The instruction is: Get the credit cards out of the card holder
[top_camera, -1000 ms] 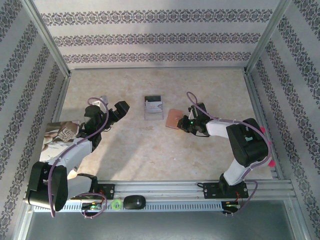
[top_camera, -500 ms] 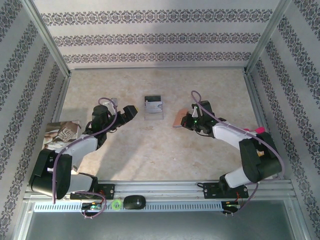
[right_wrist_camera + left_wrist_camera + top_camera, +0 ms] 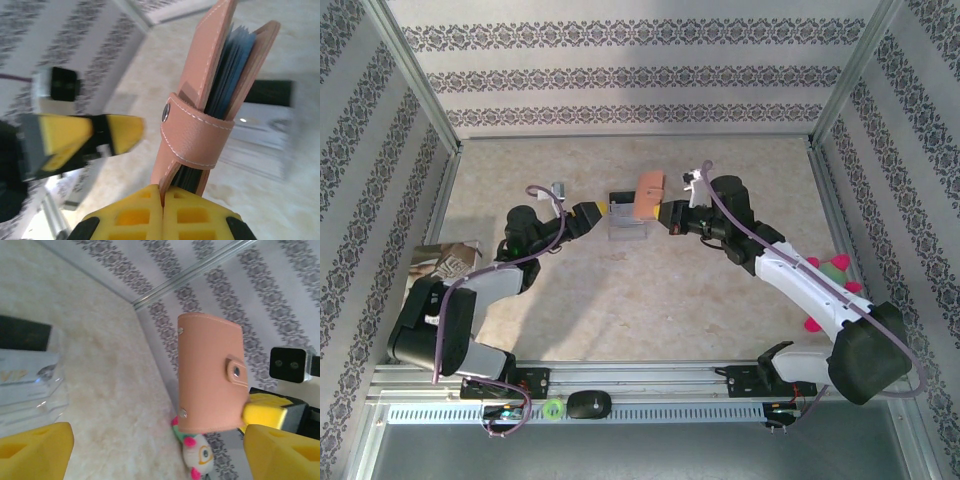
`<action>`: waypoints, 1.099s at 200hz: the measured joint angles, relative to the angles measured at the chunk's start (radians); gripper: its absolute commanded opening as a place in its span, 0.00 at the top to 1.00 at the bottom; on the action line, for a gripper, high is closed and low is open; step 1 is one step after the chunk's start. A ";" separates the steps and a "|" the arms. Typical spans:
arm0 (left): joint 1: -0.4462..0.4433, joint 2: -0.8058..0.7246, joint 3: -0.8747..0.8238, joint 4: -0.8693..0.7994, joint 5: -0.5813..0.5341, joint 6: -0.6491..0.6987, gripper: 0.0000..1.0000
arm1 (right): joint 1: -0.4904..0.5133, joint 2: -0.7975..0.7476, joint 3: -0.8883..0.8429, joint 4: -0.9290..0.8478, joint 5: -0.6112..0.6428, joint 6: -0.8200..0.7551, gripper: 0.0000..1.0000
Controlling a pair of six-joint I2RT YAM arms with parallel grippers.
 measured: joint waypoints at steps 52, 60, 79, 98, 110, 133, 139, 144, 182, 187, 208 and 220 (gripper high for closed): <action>-0.002 0.048 0.000 0.313 0.043 -0.114 0.21 | 0.070 0.035 0.055 0.103 -0.130 0.015 1.00; -0.002 0.051 0.000 0.335 0.049 -0.127 0.24 | 0.072 0.042 0.054 0.115 -0.144 0.019 1.00; -0.002 0.051 0.000 0.369 0.061 -0.142 0.34 | 0.076 0.057 0.054 0.143 -0.159 0.035 1.00; -0.004 0.051 0.000 0.385 0.067 -0.151 0.41 | 0.076 0.069 0.055 0.159 -0.164 0.045 1.00; -0.008 0.051 0.000 0.388 0.072 -0.155 0.44 | 0.076 0.080 0.055 0.169 -0.166 0.056 1.00; -0.023 0.051 0.000 0.391 0.080 -0.158 0.44 | 0.076 0.098 0.054 0.183 -0.165 0.068 1.00; -0.024 0.051 0.000 0.391 0.080 -0.158 0.47 | 0.076 0.101 0.055 0.187 -0.165 0.071 1.00; -0.026 0.051 0.000 0.391 0.080 -0.158 0.50 | 0.076 0.103 0.054 0.191 -0.164 0.072 1.00; -0.034 0.050 0.000 0.390 0.076 -0.170 0.70 | 0.075 0.121 0.054 0.203 -0.157 0.091 1.00; -0.035 0.050 0.000 0.390 0.076 -0.171 0.73 | 0.074 0.124 0.054 0.203 -0.156 0.095 1.00; -0.036 0.042 -0.002 0.383 0.067 -0.169 0.86 | 0.068 0.130 0.054 0.193 -0.142 0.103 0.95; -0.039 0.029 -0.002 0.359 0.060 -0.157 0.93 | 0.066 0.131 0.055 0.180 -0.128 0.116 0.81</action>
